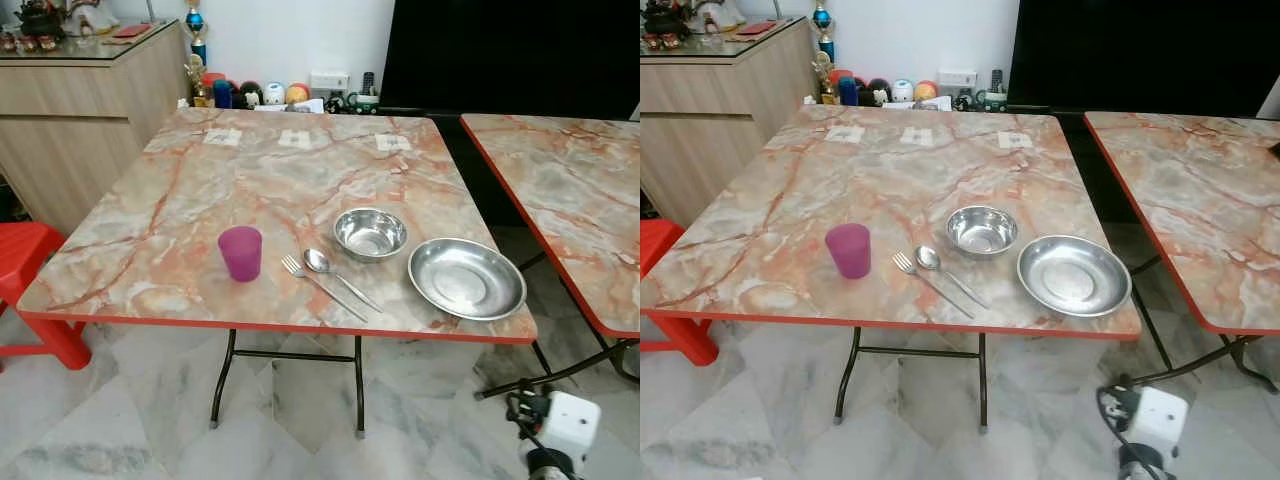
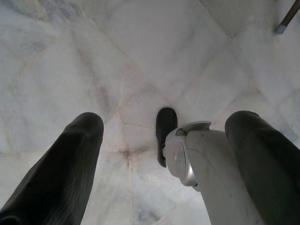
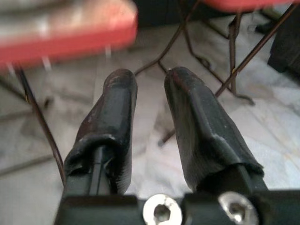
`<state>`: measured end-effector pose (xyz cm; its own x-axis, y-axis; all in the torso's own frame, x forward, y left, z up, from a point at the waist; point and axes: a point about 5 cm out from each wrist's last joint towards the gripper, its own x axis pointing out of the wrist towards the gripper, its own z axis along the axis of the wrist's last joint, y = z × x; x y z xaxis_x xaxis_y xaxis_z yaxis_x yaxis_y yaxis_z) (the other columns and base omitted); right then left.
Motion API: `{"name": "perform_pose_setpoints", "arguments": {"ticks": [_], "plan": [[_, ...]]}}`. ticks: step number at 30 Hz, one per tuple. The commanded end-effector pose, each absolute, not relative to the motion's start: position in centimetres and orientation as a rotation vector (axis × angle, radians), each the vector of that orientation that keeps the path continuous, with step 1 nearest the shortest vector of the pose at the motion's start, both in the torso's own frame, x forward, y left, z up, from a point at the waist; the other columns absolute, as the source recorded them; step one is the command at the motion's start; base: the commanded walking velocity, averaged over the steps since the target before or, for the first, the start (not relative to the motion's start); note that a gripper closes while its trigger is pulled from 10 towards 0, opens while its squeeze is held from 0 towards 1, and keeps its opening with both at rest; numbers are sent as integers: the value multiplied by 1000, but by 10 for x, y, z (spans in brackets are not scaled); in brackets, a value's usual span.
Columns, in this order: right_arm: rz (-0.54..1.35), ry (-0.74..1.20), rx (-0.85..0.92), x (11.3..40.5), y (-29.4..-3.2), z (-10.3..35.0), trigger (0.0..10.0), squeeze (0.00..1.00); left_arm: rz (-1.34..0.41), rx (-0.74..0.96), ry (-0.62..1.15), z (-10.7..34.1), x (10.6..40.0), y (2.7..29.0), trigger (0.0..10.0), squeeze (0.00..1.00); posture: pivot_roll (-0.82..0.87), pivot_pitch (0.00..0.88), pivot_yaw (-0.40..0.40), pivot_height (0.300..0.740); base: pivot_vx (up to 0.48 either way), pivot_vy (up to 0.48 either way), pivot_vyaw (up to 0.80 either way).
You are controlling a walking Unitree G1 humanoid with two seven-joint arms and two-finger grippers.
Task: Setting the table
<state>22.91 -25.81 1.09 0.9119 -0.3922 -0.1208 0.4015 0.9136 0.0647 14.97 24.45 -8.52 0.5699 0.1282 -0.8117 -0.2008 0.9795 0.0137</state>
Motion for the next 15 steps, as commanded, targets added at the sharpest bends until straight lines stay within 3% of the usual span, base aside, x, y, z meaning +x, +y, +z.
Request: {"name": "perform_pose_setpoints", "arguments": {"ticks": [1,7,9,13,15], "plan": [[-414,60,119,233,-258,20,10000,1000,206,-95,965,-87,144,245,10000,0,-11,0,-66,740,0,0,0],[-373,-21,141,252,-252,43,10000,1000,211,-99,959,-86,147,245,10000,0,-10,0,-67,740,0,0,0],[-339,-44,149,260,-246,51,10000,0,213,-98,956,-86,148,246,10000,0,-6,0,-67,740,0,0,0],[-281,-67,156,268,-234,60,10000,0,218,-95,956,-85,149,248,10000,0,0,0,-57,740,0,0,0],[-146,-83,150,276,-212,70,10000,0,214,-83,962,-85,149,250,10000,0,-16,0,-38,740,0,0,0]]}}
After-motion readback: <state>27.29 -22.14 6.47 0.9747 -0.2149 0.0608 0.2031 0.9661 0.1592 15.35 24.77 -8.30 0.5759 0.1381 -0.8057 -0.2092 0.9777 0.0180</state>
